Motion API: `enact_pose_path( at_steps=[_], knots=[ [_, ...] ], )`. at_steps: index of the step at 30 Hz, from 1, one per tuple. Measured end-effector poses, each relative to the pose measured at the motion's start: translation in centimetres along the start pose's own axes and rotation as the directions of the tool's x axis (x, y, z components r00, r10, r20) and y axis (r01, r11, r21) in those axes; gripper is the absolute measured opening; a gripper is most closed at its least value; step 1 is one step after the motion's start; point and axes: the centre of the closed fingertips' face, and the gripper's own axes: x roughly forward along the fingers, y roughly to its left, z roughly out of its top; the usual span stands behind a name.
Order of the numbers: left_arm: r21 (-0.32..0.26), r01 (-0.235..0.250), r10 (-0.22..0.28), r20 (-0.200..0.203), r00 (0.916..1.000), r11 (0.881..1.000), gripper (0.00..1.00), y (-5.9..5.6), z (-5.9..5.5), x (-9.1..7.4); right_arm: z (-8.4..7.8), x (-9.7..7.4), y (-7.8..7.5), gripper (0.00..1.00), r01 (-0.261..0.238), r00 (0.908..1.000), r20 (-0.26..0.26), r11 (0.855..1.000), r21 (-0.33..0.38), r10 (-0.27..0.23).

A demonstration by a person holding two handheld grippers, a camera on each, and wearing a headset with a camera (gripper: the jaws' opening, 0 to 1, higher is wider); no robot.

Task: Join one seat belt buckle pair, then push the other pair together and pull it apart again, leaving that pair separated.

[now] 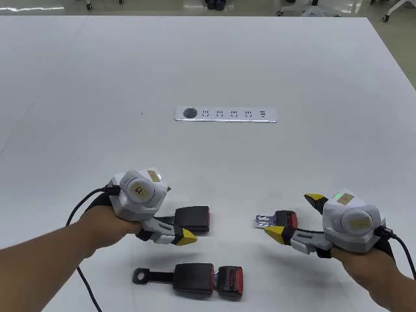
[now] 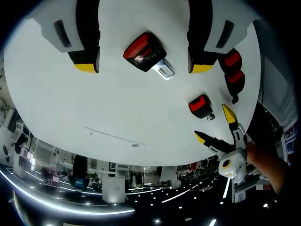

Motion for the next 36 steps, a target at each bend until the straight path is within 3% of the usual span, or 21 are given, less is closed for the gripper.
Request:
enact_pose_path(
  at_steps=[3, 6, 8, 12, 16, 20, 21, 23, 24, 27, 31, 33, 36],
  knots=[
    [-0.052, -0.040, 0.041, 0.020, 0.9990, 0.998, 0.85, 0.0, 0.2, -1.2, 0.6, -0.4, 0.2, 0.80, 0.036, 0.9989, 0.028, 0.999, 0.014, -0.036],
    [-0.124, -0.097, 0.101, 0.021, 0.9947, 0.987, 0.88, 0.5, -0.5, -2.1, 1.1, -1.5, 0.5, 0.82, 0.098, 0.9930, 0.060, 0.993, 0.059, -0.102],
    [-0.153, -0.114, 0.127, 0.078, 0.9888, 0.982, 0.92, 0.6, 0.0, -2.8, 1.1, -2.0, 1.0, 0.84, 0.113, 0.9913, 0.061, 0.992, 0.060, -0.117],
    [-0.169, -0.132, 0.145, 0.066, 0.9872, 0.977, 0.93, 0.2, -0.6, -3.8, 1.2, -2.8, 1.6, 0.85, 0.133, 0.9871, 0.078, 0.987, 0.090, -0.140],
    [-0.219, -0.161, 0.187, 0.105, 0.9768, 0.962, 0.96, 0.4, -0.8, -5.0, 1.2, -3.4, 2.1, 0.88, 0.144, 0.9846, 0.086, 0.985, 0.092, -0.152],
    [-0.225, -0.171, 0.202, 0.127, 0.9710, 0.959, 0.97, -0.9, -1.2, -6.2, 1.1, -4.4, 2.8, 0.89, 0.159, 0.9808, 0.098, 0.982, 0.101, -0.168],
    [-0.222, -0.175, 0.211, 0.150, 0.9659, 0.959, 0.97, -0.9, -1.3, -6.6, 1.0, -4.6, 3.0, 0.89, 0.159, 0.9811, 0.094, 0.981, 0.107, -0.169],
    [-0.256, -0.181, 0.225, 0.155, 0.9618, 0.950, 0.98, -0.9, -1.8, -7.1, 0.8, -5.0, 3.3, 0.90, 0.162, 0.9793, 0.103, 0.980, 0.112, -0.174],
    [-0.283, -0.179, 0.228, 0.153, 0.9614, 0.942, 1.00, -1.0, -2.2, -7.3, 0.8, -5.2, 3.4, 0.90, 0.166, 0.9785, 0.105, 0.980, 0.111, -0.177],
    [-0.280, -0.178, 0.230, 0.163, 0.9594, 0.943, 1.00, -1.5, -2.9, -8.0, 0.8, -6.2, 4.5, 0.91, 0.174, 0.9759, 0.113, 0.978, 0.115, -0.187],
    [-0.308, -0.181, 0.245, 0.185, 0.9518, 0.934, 1.00, -2.3, -3.5, -8.9, 0.7, -7.3, 5.1, 0.94, 0.178, 0.9743, 0.118, 0.977, 0.122, -0.192],
    [-0.324, -0.175, 0.242, 0.178, 0.9538, 0.930, 1.00, -2.7, -4.1, -9.2, 0.3, -7.6, 5.0, 0.95, 0.184, 0.9719, 0.123, 0.974, 0.134, -0.201],
    [-0.318, -0.175, 0.244, 0.193, 0.9503, 0.932, 1.00, -3.6, -4.4, -9.9, 0.4, -8.3, 5.7, 0.94, 0.190, 0.9695, 0.131, 0.973, 0.134, -0.207]
  ],
)
